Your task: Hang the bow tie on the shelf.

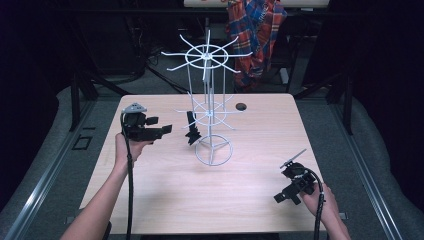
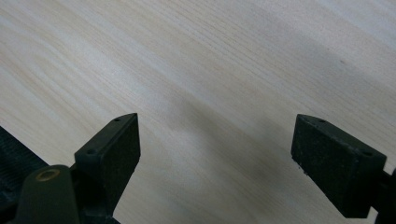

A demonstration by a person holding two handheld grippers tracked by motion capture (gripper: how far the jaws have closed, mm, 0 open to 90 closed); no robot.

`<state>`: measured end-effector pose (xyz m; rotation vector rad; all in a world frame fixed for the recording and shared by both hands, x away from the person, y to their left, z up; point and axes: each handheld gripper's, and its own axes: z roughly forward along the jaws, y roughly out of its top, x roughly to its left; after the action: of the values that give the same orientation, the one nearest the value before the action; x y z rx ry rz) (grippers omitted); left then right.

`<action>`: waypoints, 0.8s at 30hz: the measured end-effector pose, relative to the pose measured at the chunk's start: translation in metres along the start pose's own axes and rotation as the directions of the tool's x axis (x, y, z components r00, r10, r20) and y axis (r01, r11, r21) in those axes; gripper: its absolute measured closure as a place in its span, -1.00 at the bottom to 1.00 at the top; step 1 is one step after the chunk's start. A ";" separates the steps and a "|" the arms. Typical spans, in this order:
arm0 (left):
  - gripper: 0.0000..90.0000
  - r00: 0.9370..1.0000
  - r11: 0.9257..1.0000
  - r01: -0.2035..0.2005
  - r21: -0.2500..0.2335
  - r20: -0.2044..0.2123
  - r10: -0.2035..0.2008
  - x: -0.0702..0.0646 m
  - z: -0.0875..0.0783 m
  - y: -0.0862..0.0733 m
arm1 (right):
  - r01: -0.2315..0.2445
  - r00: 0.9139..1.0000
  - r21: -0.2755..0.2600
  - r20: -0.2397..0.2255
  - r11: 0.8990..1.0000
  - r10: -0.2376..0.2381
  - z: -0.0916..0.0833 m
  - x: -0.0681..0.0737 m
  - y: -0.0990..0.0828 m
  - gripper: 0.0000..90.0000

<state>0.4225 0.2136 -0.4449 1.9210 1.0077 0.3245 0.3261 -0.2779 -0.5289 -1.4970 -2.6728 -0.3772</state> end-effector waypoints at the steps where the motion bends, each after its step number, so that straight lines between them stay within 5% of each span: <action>1: -0.49 1.000 1.000 0.005 0.013 -0.012 -0.005 0.000 -0.001 -0.002 | 0.001 1.000 0.001 0.000 1.000 -0.001 0.000 0.000 0.000 -0.66; 9: -0.63 0.996 0.991 -0.001 0.131 -0.090 0.013 -0.006 -0.010 -0.019 | -0.007 1.000 -0.001 -0.004 1.000 0.007 0.000 0.001 -0.001 -0.66; 16: -0.66 0.989 0.975 -0.025 0.222 -0.140 0.057 -0.013 -0.019 -0.040 | 0.012 1.000 0.008 0.001 1.000 -0.012 0.000 0.001 0.001 -0.66; 24: -0.73 0.983 0.950 0.005 0.314 -0.177 0.053 -0.013 -0.030 -0.069 | -0.007 1.000 0.003 -0.002 1.000 0.007 0.000 0.003 0.001 -0.66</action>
<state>0.3617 0.2391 -0.4826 2.2215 1.2164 0.3791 0.3250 -0.2752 -0.5283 -1.5044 -2.6643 -0.3738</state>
